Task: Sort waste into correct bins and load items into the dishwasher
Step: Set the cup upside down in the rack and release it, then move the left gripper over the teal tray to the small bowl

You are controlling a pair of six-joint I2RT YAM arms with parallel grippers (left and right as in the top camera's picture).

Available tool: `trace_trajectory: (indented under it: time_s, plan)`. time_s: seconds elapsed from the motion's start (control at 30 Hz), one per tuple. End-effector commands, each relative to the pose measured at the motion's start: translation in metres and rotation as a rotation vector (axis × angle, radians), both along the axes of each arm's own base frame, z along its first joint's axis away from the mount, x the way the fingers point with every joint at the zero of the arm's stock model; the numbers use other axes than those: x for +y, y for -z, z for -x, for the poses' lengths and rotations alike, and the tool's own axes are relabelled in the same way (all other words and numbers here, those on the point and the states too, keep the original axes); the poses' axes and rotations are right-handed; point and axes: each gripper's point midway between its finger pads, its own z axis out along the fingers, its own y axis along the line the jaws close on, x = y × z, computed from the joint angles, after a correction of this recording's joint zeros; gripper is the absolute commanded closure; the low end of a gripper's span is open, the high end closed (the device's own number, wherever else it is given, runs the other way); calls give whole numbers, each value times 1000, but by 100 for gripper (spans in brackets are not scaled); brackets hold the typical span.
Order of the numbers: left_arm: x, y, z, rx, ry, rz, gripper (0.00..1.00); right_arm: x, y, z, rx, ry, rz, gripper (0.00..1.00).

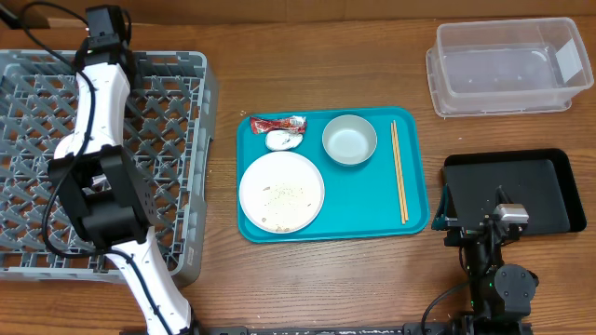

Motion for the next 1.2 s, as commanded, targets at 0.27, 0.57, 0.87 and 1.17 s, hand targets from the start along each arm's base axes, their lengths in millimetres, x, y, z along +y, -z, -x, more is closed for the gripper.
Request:
trace_trajectory:
  time_s: [0.27,0.57,0.87,1.17]
  plan:
    - [63,-6,64,46,-299,-15,96,-2,1,0,-8,11,4,0]
    - [47,-77,67,-170,-263,192,96,-2,1,0,-8,11,4,0]
    - [-86,-214,33,-567,248,647,32,-2,1,0,-8,11,4,1]
    - [-319,-245,74,-377,958,1189,0,-2,1,0,-8,11,4,0]
